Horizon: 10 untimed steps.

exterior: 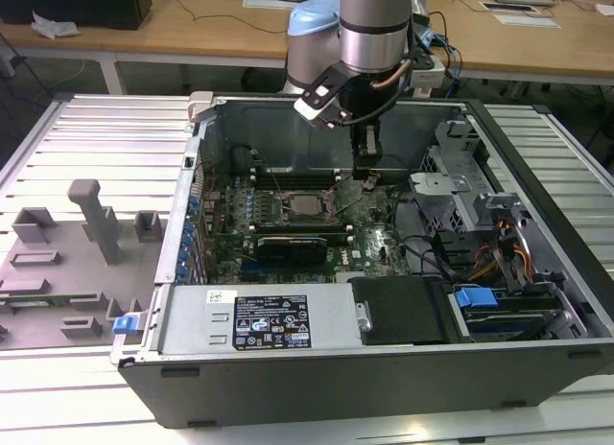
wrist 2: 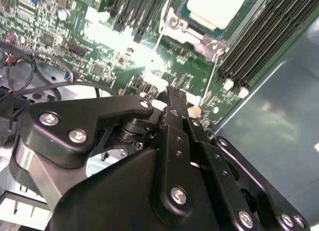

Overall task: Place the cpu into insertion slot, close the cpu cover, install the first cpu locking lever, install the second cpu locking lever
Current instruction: 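Close the cpu cover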

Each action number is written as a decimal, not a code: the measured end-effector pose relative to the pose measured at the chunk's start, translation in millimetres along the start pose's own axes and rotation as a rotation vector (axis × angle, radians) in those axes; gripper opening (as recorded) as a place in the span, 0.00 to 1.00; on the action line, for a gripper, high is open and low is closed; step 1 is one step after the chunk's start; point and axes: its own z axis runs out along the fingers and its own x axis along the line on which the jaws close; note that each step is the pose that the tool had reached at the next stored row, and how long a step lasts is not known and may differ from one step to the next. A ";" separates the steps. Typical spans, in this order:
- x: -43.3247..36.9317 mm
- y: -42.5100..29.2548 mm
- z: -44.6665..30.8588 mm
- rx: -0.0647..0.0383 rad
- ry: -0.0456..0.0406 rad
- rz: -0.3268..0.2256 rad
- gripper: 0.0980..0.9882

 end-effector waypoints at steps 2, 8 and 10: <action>0.2 4.1 0.5 0.000 0.0001 0.000 0.01; 0.8 19.4 4.9 0.003 -0.0002 0.000 0.01; 0.9 19.8 9.5 0.003 -0.0001 0.000 0.01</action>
